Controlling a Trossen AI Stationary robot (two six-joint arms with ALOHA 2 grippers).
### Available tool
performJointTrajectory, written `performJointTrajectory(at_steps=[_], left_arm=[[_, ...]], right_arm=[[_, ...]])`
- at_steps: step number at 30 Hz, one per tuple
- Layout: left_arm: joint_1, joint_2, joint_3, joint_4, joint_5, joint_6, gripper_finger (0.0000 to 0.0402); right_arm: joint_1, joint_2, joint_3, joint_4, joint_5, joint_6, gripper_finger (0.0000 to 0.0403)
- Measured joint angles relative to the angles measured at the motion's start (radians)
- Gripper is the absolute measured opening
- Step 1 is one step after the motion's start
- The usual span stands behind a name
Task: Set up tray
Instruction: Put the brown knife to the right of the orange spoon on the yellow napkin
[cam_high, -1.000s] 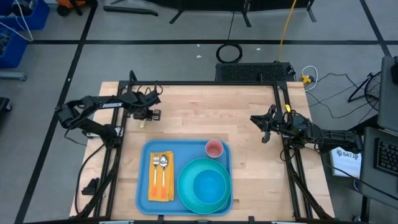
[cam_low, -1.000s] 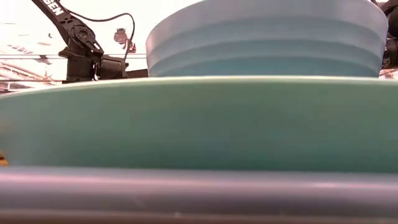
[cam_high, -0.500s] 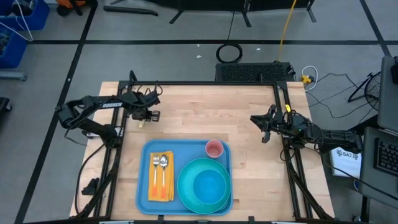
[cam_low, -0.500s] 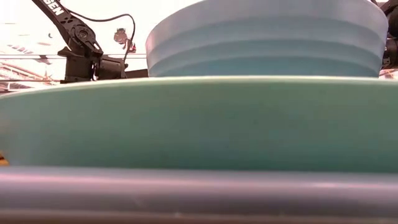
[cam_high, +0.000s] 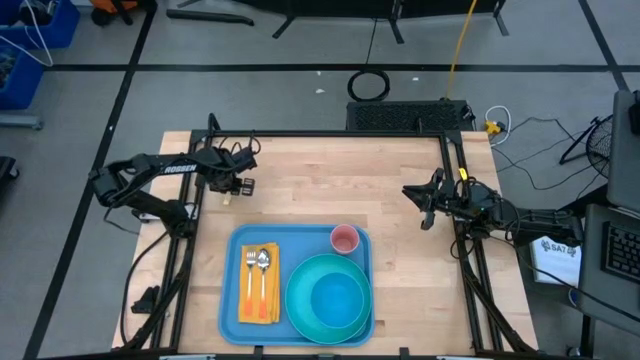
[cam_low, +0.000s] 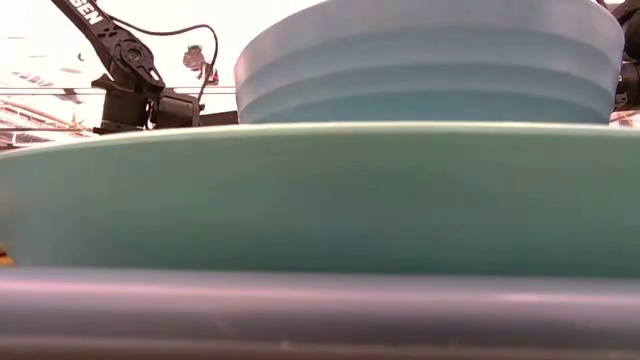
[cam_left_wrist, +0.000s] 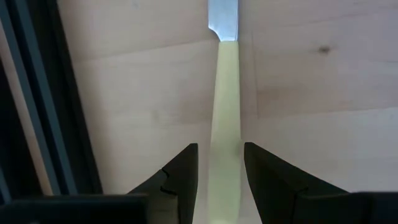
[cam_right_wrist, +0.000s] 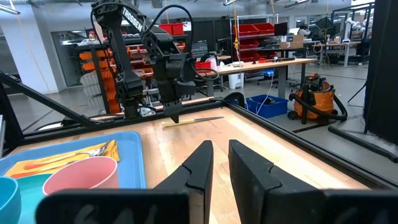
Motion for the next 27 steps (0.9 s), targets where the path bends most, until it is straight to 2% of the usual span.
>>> performJointTrajectory(at_steps=[7,15,17,21,27], left_arm=[[0.041,-0.001,-0.035,0.033,-0.001,0.000,0.0136],[0.066,-0.004,-0.066,0.102,0.049,0.019,0.0135],[0.065,-0.004,-0.066,0.107,0.059,0.031,0.0122],[0.065,-0.003,-0.068,0.109,0.065,0.051,0.0059],[0.061,-0.010,-0.068,0.113,0.066,0.056,0.0060]], right_arm=[[0.000,0.000,0.000,0.000,0.000,0.000,0.0045],[0.000,0.000,0.000,0.000,0.000,0.000,0.0045],[0.000,0.000,0.000,0.000,0.000,0.000,0.0045],[0.000,0.000,0.000,0.000,0.000,0.000,0.0045],[0.000,0.000,0.000,0.000,0.000,0.000,0.0045]])
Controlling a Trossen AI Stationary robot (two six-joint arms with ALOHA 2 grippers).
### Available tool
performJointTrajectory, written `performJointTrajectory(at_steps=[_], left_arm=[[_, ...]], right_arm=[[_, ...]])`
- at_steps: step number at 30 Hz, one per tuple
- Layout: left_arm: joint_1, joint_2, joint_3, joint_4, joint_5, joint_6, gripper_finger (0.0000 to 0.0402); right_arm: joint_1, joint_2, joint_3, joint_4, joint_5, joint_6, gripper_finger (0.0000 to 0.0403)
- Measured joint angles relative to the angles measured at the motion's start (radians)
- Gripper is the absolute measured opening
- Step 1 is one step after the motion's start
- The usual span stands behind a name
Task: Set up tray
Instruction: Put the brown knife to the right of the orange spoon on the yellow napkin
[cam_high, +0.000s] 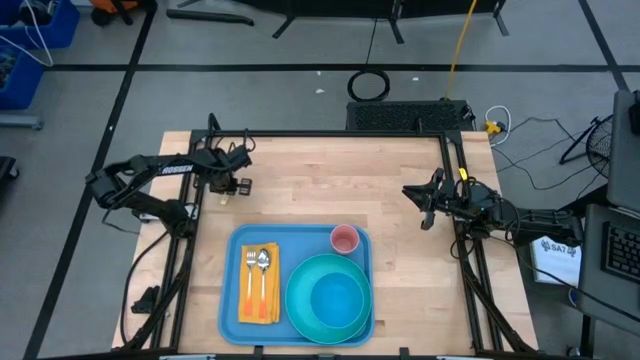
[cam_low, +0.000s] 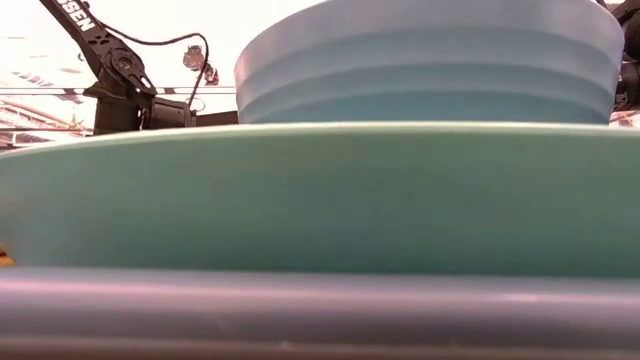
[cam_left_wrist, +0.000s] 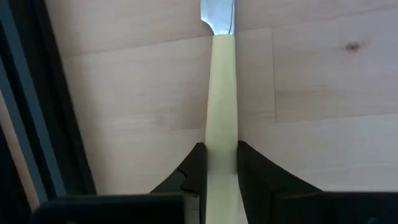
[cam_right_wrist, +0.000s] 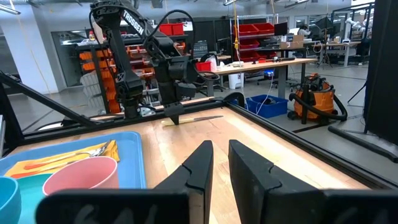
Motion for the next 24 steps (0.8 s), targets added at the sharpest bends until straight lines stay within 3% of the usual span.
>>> performJointTrajectory(at_steps=[7,11,15,18,24], left_arm=[[-0.129,-0.166,-0.004,0.006,0.089,-0.058,0.0060],[-0.307,-0.308,-0.004,0.000,0.073,-0.206,0.0060],[-0.577,-0.406,-0.004,0.042,-0.021,-0.454,0.0060],[-0.820,-0.415,-0.003,0.139,-0.162,-0.667,0.0060],[-1.218,-0.229,-0.002,0.416,-0.503,-1.048,0.0060]], right_arm=[[0.000,0.000,0.000,0.000,0.000,0.000,0.0045],[0.000,0.000,0.000,-0.001,0.000,0.000,0.0045],[0.000,0.000,0.000,0.000,0.000,0.000,0.0045],[0.000,0.000,0.000,0.000,0.000,0.000,0.0045],[0.000,0.000,0.000,0.001,0.000,0.000,0.0045]])
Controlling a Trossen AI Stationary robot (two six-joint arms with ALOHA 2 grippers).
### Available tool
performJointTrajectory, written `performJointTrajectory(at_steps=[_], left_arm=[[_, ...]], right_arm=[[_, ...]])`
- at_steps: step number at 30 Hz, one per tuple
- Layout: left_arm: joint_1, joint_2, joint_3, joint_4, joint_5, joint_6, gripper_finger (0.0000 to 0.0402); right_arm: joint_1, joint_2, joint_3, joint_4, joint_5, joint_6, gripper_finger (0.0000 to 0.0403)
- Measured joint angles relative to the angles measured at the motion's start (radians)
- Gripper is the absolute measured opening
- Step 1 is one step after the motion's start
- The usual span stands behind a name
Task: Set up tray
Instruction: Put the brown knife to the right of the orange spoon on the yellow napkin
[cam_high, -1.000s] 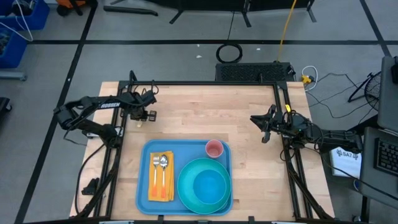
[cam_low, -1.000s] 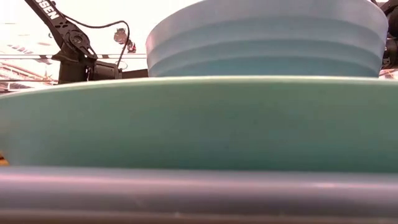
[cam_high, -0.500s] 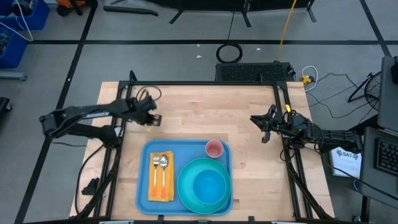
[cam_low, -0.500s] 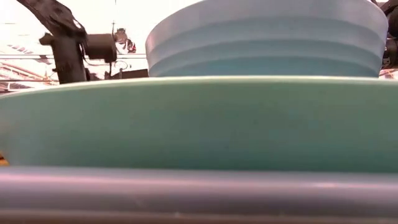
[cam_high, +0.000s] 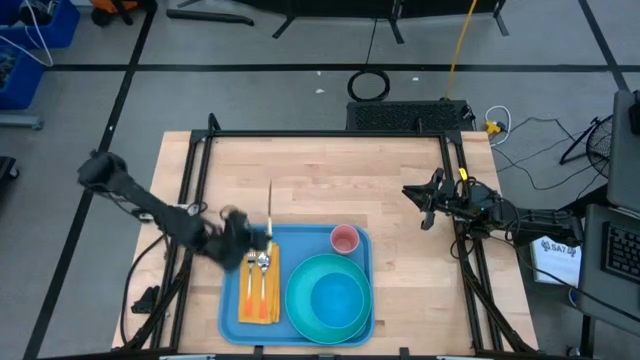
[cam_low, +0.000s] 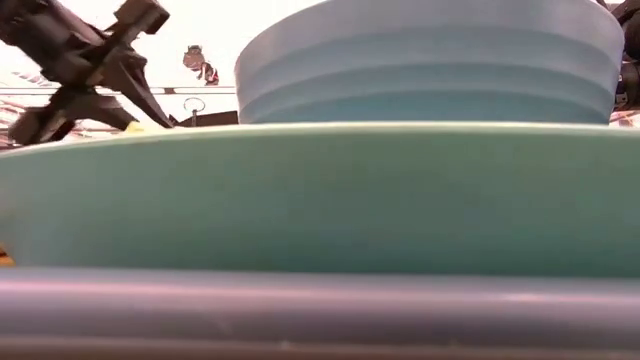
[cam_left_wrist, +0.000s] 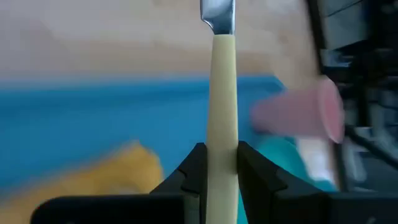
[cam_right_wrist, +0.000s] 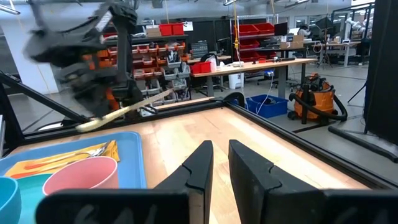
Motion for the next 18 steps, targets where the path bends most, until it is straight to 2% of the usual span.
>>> performJointTrajectory(at_steps=[4,8,14,18], left_arm=[[-0.162,0.229,0.041,0.160,-0.070,-0.238,0.0060],[-0.255,0.431,0.169,0.126,-0.097,-0.453,0.0060],[-0.305,0.586,0.376,-0.022,0.000,-0.559,0.0060],[-0.319,0.652,0.460,-0.090,0.076,-0.577,0.0060]], right_arm=[[0.000,0.000,0.000,0.000,0.000,0.000,0.0045],[0.000,0.000,0.000,0.000,0.000,0.000,0.0045],[0.000,0.000,0.000,0.000,0.000,0.000,0.0045],[0.000,0.000,0.000,0.000,0.000,0.000,0.0045]])
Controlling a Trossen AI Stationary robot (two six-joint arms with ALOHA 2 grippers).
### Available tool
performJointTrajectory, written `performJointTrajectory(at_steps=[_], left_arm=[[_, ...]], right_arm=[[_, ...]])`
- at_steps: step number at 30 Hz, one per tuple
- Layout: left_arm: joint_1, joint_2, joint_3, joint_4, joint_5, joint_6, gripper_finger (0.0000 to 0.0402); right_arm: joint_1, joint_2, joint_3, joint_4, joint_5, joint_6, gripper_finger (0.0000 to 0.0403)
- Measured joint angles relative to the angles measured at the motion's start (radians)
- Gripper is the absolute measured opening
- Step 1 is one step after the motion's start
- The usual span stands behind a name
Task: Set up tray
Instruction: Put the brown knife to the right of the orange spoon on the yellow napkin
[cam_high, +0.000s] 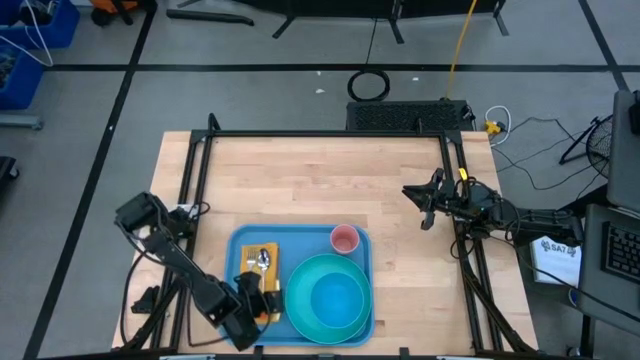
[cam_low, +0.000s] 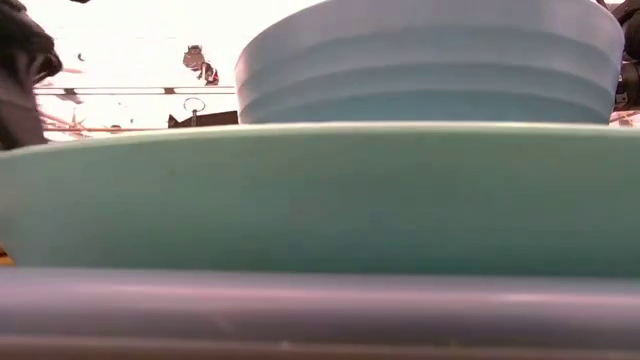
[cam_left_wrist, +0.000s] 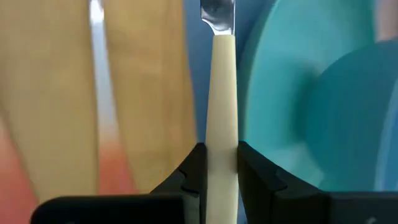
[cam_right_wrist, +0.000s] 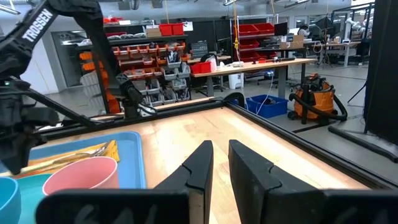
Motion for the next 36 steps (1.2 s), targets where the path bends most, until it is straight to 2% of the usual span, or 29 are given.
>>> performJointTrajectory(at_steps=[5,9,23,34,36], left_arm=[[0.000,0.047,0.030,-0.017,0.043,-0.004,0.0060],[0.000,0.045,0.032,-0.058,0.032,-0.011,0.0060],[-0.012,0.043,0.032,-0.152,0.144,-0.018,0.0060],[-0.001,0.042,0.033,-0.221,0.175,0.010,0.0060],[-0.001,0.042,0.033,-0.221,0.170,0.009,0.0070]], right_arm=[[0.000,0.000,0.000,0.000,0.000,0.000,0.0045],[0.000,0.000,0.000,0.000,0.000,0.000,0.0045],[0.000,0.000,0.000,0.000,0.000,0.000,0.0045],[0.000,0.000,0.000,-0.001,0.000,0.000,0.0045],[0.000,0.000,0.000,-0.001,0.000,0.000,0.0045]])
